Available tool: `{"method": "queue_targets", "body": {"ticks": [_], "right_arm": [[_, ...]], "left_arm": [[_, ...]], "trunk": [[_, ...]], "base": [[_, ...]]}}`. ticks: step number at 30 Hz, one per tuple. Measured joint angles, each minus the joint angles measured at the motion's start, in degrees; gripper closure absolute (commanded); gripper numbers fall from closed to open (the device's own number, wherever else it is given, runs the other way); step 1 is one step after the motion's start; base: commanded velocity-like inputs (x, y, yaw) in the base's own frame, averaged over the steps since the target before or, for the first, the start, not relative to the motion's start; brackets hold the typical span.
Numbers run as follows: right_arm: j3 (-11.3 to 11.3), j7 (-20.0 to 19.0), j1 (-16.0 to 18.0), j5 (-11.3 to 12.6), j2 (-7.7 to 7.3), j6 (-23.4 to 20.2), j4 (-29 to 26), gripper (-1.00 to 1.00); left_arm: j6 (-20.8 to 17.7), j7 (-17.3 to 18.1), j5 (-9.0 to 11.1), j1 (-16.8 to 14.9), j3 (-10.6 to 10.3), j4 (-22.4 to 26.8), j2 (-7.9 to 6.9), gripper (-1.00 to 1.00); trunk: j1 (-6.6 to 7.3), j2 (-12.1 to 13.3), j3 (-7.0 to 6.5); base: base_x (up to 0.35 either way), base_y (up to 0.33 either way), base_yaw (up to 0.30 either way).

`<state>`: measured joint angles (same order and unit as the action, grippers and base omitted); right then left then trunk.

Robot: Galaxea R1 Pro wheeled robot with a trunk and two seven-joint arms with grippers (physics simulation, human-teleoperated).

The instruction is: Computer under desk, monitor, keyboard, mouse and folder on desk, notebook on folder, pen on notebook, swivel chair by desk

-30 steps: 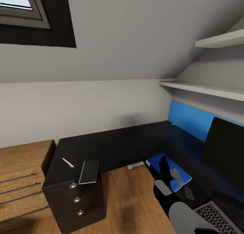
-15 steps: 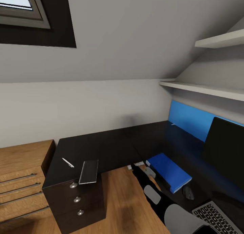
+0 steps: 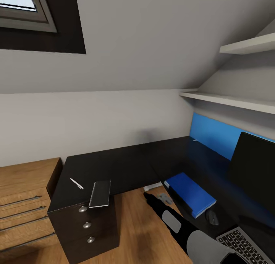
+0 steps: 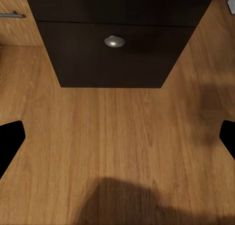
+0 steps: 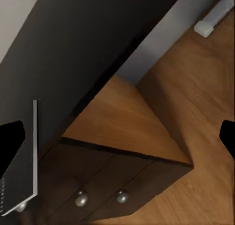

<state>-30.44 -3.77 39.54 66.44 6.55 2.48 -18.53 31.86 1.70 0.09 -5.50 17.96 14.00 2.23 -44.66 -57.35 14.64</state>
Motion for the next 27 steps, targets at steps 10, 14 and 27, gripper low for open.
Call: {"method": "queue_targets", "body": {"ticks": [10, 14, 27], "right_arm": [[7.85, 0.63, 0.03, -1.28, -1.62, 4.45, 0.01, -1.00], [6.00, 0.64, 0.02, -4.68, -1.67, 4.49, -0.18, -1.00], [-0.85, 0.77, 0.04, -14.42, -1.84, 1.96, -1.82, -1.00]], "left_arm": [[-0.09, -0.15, -0.01, 0.00, 0.01, 0.00, 0.03, -1.00], [-0.10, -0.16, -0.01, 0.00, 0.01, 0.00, 0.03, -1.00], [-0.11, -0.03, -0.01, 0.00, -0.08, -0.09, 0.03, -1.00]], "trunk": [[0.00, 0.00, 0.00], [0.00, 0.00, 0.00], [0.00, 0.00, 0.00]], "base": [[0.000, 0.000, 0.000], [0.000, 0.000, 0.000], [0.000, 0.000, 0.000]]}}
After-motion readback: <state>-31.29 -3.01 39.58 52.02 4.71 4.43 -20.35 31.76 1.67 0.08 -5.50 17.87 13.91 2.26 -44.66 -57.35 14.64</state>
